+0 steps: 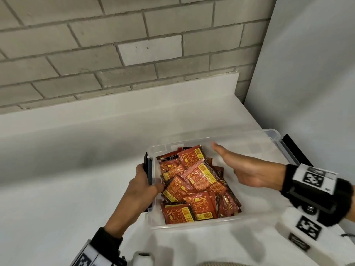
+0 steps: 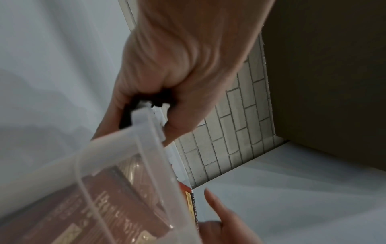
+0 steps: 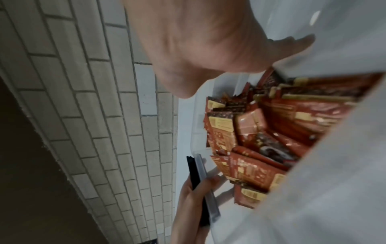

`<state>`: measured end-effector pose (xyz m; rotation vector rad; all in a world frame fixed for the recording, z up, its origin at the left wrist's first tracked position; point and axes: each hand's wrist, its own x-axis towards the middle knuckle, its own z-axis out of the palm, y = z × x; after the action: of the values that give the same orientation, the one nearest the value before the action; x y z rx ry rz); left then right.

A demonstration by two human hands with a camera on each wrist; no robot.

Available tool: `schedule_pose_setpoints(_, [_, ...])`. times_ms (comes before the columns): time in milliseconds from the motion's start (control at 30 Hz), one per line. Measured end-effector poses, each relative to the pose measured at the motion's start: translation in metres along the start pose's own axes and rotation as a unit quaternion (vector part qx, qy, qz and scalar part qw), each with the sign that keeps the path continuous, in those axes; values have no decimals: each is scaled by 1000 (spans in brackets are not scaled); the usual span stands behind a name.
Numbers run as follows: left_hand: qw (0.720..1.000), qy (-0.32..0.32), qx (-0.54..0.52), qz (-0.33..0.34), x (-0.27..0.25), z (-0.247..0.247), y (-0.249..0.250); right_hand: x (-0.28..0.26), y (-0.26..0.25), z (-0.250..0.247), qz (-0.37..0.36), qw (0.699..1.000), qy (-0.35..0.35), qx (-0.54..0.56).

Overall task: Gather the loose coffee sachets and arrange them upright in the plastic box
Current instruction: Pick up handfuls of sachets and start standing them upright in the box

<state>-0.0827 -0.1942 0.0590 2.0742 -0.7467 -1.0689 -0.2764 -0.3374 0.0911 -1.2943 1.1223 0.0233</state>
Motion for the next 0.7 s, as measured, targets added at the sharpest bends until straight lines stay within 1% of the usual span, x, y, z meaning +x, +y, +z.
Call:
schedule_pose_setpoints(33, [1000, 0, 1, 0, 0, 0, 0, -3, 4, -2, 16, 1000, -1, 5])
schedule_pose_setpoints(67, [1000, 1, -1, -4, 0, 0, 0, -7, 7, 0, 38, 999, -19, 12])
schedule_pose_setpoints(133, [1000, 2, 0, -6, -1, 1, 1, -6, 14, 15, 69, 994, -82, 36])
schedule_pose_setpoints(200, [1000, 4, 7, -6, -1, 1, 0, 1, 23, 34, 67, 988, -133, 47])
schedule_pose_setpoints(267, [1000, 4, 10, -1, -1, 1, 1, 2, 24, 46, 74, 983, -147, 83])
schedule_pose_setpoints(333, [1000, 5, 17, 0, -1, 0, 0, -6, 19, 45, 63, 983, -155, 77])
schedule_pose_setpoints(400, [1000, 5, 11, -4, 0, 0, -1, -15, 15, 31, 65, 987, -137, 60])
schedule_pose_setpoints(533, [1000, 5, 3, -8, 3, -1, -3, -16, 2, 9, 31, 997, -14, 63])
schedule_pose_setpoints(567, [1000, 3, 0, -8, 4, 0, -4, -13, 0, 5, 30, 997, 5, 70])
schedule_pose_setpoints(600, [1000, 2, 0, -8, 4, 0, -4, -10, -2, 4, 33, 997, 9, 75])
schedule_pose_setpoints(633, [1000, 2, -1, -8, 4, 0, -5, -5, -4, 8, 33, 996, -5, 80])
schedule_pose_setpoints(700, [1000, 2, -4, -7, 4, 0, -5, 5, -8, 22, 32, 995, -61, 76])
